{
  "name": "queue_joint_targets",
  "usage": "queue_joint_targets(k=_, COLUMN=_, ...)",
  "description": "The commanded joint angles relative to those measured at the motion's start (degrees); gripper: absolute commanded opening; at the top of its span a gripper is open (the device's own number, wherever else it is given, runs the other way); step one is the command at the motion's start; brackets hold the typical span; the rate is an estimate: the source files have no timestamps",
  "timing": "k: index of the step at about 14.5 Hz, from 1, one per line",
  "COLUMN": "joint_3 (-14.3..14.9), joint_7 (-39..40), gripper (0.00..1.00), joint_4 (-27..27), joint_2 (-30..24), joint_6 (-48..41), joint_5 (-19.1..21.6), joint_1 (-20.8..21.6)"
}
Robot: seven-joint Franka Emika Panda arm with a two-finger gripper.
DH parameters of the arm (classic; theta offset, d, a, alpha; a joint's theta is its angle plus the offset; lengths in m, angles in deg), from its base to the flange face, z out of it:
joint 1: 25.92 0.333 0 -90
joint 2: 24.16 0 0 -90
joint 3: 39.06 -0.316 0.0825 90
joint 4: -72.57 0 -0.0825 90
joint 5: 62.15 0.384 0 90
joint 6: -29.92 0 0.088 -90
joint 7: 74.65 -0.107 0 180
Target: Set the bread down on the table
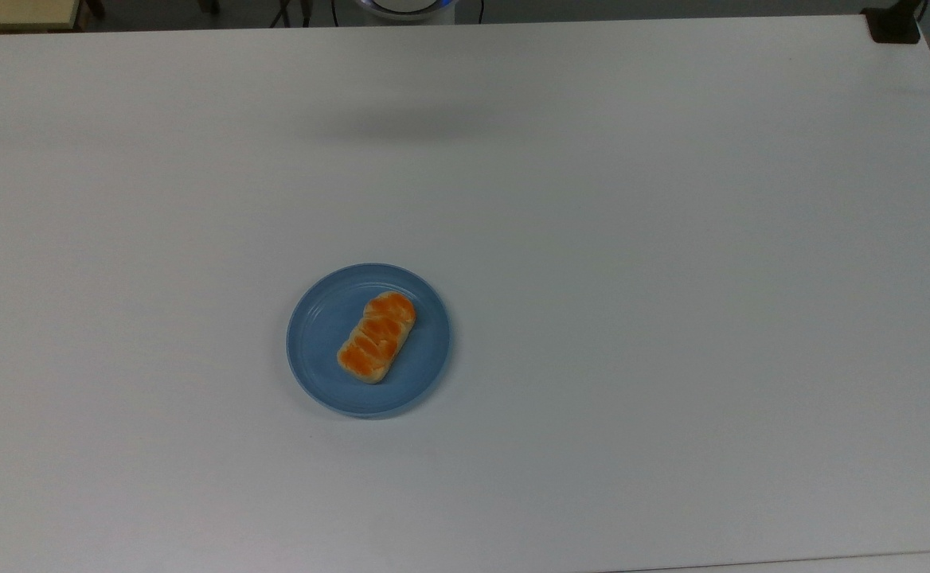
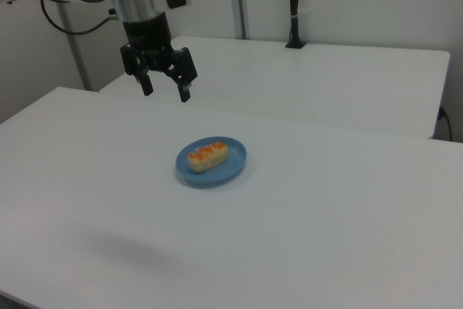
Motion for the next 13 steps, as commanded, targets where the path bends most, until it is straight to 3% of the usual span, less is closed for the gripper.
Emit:
queue_joint_targets(k=1, joint_3=0.21, joint_7=-1.79, gripper=1.00, joint_4=1.03, joint_2=0.12, joint_6=1.72, joint_5=-0.01, joint_1=0.73)
queue_joint_targets(k=13, joint_3=0.39, joint_7=-2.08, gripper=1.00, joint_4=-0.90, joint_2=2.67, joint_6=3.91, joint_5=0.70, joint_1=0.47)
